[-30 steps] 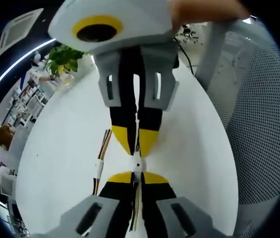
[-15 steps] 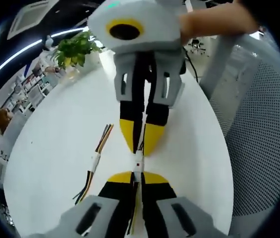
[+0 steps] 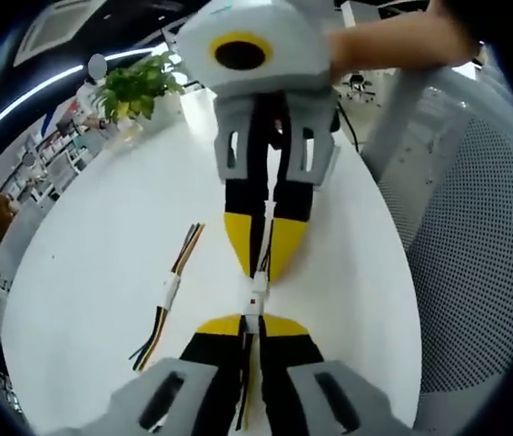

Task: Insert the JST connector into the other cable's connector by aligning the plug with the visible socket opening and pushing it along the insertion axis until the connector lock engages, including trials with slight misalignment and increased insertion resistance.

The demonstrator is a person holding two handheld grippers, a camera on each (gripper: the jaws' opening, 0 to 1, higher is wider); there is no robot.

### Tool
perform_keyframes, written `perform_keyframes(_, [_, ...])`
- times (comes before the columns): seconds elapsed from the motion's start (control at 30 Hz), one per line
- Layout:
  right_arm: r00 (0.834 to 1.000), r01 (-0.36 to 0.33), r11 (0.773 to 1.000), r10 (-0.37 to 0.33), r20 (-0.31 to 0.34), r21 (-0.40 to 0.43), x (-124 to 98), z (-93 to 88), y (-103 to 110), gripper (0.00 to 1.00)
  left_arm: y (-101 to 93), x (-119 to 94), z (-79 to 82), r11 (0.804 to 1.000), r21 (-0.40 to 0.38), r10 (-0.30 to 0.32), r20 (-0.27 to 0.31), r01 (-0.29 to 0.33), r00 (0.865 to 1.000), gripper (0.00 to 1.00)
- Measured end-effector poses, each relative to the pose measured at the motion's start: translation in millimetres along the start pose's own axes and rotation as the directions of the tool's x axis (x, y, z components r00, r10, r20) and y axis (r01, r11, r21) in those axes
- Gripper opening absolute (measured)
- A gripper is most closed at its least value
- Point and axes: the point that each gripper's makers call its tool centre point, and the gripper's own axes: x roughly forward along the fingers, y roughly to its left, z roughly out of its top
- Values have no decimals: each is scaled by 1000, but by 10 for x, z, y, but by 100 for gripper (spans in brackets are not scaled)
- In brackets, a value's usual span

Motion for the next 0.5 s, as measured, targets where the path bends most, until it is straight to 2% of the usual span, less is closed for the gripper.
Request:
perform_keyframes(0.17, [1000, -6, 1000, 6, -8, 8, 33, -80, -2, 5, 0, 12, -11, 999, -36, -3, 13, 4, 1000, 3])
perform_keyframes(0.37, [1000, -2, 999, 2, 11, 42, 23, -69, -19, 5, 27, -17, -43, 996, -91, 0, 18, 1, 1000, 9])
perform_keyframes(0.5, [1000, -6, 998, 5, 17, 62, 11, -75, -19, 6, 12, -23, -58, 993, -115, -7, 22, 10, 1000, 9])
